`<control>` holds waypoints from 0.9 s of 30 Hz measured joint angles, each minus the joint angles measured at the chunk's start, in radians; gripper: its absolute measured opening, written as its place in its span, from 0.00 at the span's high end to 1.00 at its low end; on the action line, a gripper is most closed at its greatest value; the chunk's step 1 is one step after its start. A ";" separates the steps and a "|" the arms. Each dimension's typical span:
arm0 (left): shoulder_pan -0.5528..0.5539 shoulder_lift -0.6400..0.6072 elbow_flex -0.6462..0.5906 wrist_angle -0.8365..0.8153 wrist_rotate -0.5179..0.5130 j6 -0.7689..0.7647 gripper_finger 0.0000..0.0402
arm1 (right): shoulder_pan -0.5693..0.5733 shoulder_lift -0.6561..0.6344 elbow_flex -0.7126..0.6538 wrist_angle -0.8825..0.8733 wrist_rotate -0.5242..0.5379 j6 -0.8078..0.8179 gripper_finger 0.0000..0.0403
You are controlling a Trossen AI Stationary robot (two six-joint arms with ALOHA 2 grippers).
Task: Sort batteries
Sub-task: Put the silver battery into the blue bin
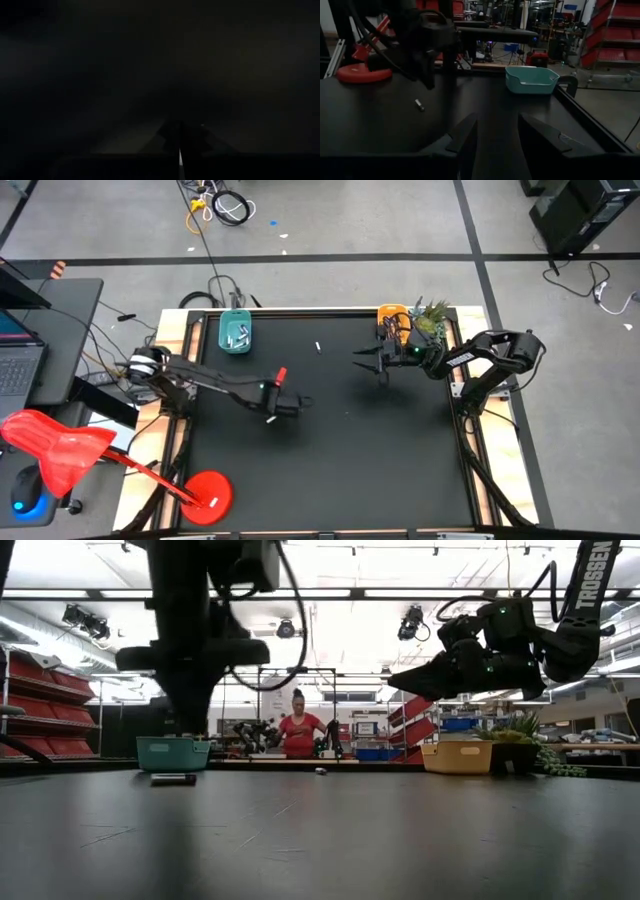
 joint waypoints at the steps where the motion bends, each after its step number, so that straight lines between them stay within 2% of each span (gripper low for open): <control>1: 0.005 -0.004 0.000 0.024 0.015 0.000 0.99 | 0.000 0.000 0.000 -0.003 0.000 0.000 0.62; 5: 0.003 0.005 0.001 0.125 0.103 0.075 0.87 | -0.002 0.000 0.000 -0.023 0.000 -0.003 0.62; 10: -0.006 0.010 -0.001 -0.010 0.071 0.087 0.64 | -0.002 0.000 0.000 -0.035 0.000 -0.006 0.62; 13: -0.004 0.010 -0.001 -0.033 0.067 0.153 0.55 | -0.002 0.000 0.000 -0.036 0.000 -0.001 0.62; 18: -0.005 0.008 -0.049 0.023 0.088 0.216 0.54 | -0.002 0.000 0.000 -0.036 0.000 -0.001 0.62; 22: -0.004 0.008 -0.112 0.157 0.144 0.230 0.56 | -0.002 0.000 0.000 -0.036 0.000 0.000 0.62; 27: -0.005 0.008 -0.199 0.304 0.157 0.208 0.58 | -0.002 0.000 0.000 -0.036 0.000 0.000 0.62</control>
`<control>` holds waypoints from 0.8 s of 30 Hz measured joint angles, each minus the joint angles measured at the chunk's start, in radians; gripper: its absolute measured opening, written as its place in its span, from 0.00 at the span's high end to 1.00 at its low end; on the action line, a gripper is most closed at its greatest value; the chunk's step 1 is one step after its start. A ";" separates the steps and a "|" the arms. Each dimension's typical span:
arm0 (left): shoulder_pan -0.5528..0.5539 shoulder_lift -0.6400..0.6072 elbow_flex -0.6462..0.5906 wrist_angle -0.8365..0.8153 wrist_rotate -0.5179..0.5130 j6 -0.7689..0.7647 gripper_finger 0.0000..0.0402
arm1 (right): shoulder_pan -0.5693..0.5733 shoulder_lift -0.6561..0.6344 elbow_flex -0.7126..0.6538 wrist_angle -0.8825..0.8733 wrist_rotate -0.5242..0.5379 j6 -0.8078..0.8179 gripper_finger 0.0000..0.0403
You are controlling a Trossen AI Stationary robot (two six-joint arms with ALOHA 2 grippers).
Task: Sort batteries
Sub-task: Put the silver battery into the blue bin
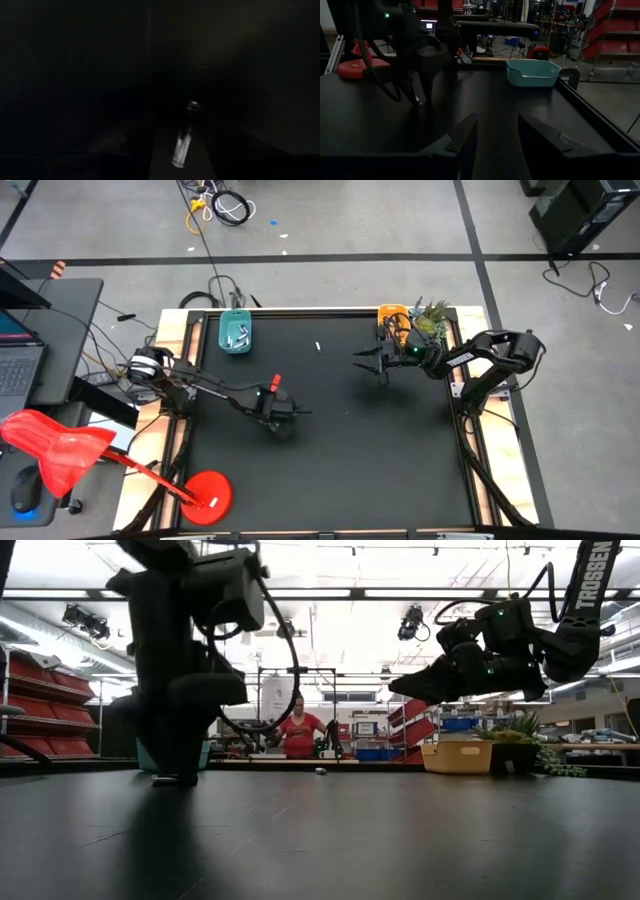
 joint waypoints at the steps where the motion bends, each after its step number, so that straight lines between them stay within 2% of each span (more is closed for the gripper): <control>1: 0.000 -0.001 -0.017 0.025 0.003 -0.012 0.58 | 0.000 0.000 0.000 0.000 0.000 0.000 0.62; 4: -0.001 -0.009 -0.076 0.098 0.003 -0.050 0.60 | 0.000 0.000 0.000 0.000 0.000 0.000 0.62; 6: 0.000 -0.013 -0.108 0.139 0.019 -0.063 0.66 | 0.000 0.000 0.000 0.000 0.000 0.000 0.62; 11: 0.000 -0.017 -0.137 0.156 0.026 -0.098 0.93 | 0.000 0.000 0.000 -0.001 0.000 -0.001 0.62; 12: -0.001 -0.017 -0.137 0.164 0.027 -0.099 0.95 | 0.000 0.000 0.000 -0.001 0.000 -0.002 0.62; 16: -0.002 -0.016 -0.138 0.181 0.030 -0.098 0.95 | 0.000 0.000 0.000 -0.002 0.000 -0.003 0.62; 24: -0.010 -0.029 -0.124 0.196 -0.080 -0.104 0.95 | 0.000 0.000 0.000 -0.013 0.000 -0.006 0.62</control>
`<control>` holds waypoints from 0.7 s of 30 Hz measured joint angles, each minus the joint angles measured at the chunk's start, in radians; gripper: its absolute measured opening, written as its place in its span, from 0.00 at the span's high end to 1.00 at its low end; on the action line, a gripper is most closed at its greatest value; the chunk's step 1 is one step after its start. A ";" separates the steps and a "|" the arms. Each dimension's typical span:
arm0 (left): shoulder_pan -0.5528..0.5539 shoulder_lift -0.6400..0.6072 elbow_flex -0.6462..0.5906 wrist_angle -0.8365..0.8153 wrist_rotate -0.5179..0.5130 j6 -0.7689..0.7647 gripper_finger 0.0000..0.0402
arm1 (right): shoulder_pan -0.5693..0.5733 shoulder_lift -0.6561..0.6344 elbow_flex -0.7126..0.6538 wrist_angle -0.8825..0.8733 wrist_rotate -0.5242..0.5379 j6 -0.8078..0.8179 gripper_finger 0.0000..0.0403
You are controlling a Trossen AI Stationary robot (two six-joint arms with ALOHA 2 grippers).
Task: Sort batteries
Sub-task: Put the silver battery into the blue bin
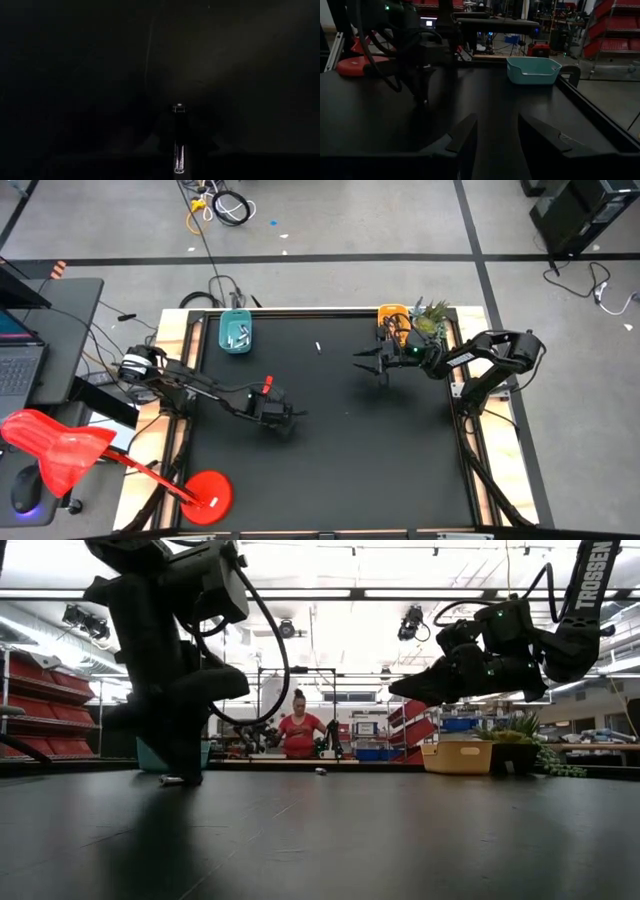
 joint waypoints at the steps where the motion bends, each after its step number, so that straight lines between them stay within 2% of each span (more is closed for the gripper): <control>1: 0.000 -0.009 0.000 0.001 -0.013 0.000 0.95 | 0.000 0.000 0.000 -0.001 0.000 -0.001 0.62; 6: 0.003 -0.034 -0.002 0.002 -0.111 -0.004 0.95 | 0.000 0.000 0.000 -0.003 0.000 -0.002 0.62; 17: 0.009 -0.051 0.001 -0.025 -0.165 0.003 0.96 | 0.000 0.000 0.000 -0.005 0.000 -0.002 0.62; 21: 0.041 -0.114 0.001 -0.088 -0.250 -0.021 0.96 | 0.000 0.000 0.000 -0.004 0.000 -0.002 0.62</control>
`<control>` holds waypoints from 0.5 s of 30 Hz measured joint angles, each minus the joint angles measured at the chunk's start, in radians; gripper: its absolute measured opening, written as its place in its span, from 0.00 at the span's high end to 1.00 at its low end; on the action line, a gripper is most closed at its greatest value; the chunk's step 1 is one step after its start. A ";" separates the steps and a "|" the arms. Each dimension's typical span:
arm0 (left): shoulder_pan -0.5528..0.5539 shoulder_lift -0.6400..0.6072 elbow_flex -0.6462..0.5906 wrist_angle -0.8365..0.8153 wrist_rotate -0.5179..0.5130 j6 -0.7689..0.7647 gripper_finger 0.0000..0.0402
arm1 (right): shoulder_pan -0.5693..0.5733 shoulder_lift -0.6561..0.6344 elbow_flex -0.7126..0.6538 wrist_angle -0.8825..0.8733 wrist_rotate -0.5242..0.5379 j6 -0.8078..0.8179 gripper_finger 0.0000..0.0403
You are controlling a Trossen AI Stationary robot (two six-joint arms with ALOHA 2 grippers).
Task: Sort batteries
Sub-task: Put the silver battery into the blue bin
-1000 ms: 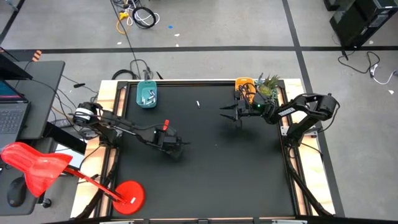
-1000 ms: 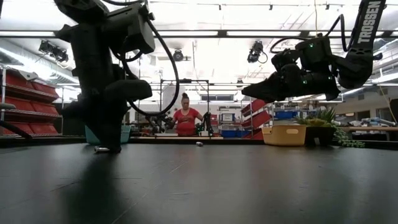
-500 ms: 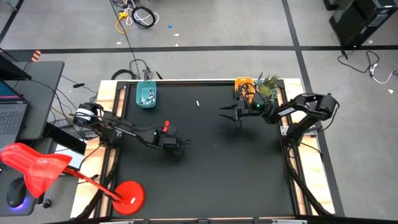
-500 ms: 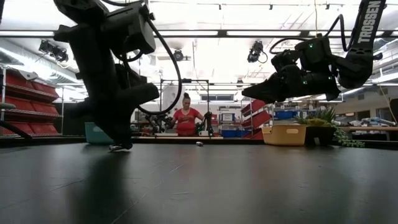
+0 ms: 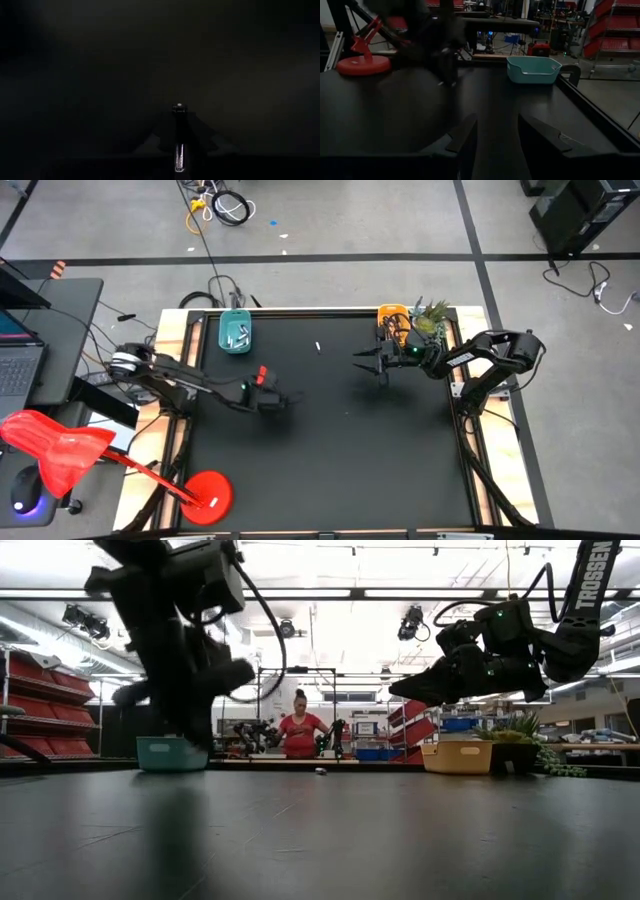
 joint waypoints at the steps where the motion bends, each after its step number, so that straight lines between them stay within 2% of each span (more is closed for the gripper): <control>1: 0.017 -0.025 0.001 -0.016 -0.023 0.000 0.96 | 0.000 0.000 0.000 0.000 0.000 0.000 0.62; 9: 0.252 -0.238 0.002 -0.094 -0.154 0.183 0.96 | 0.003 0.000 0.000 0.001 0.000 0.001 0.62; 15: 0.506 -0.264 0.002 -0.094 -0.168 0.363 0.96 | 0.010 0.000 0.000 0.011 0.000 0.007 0.62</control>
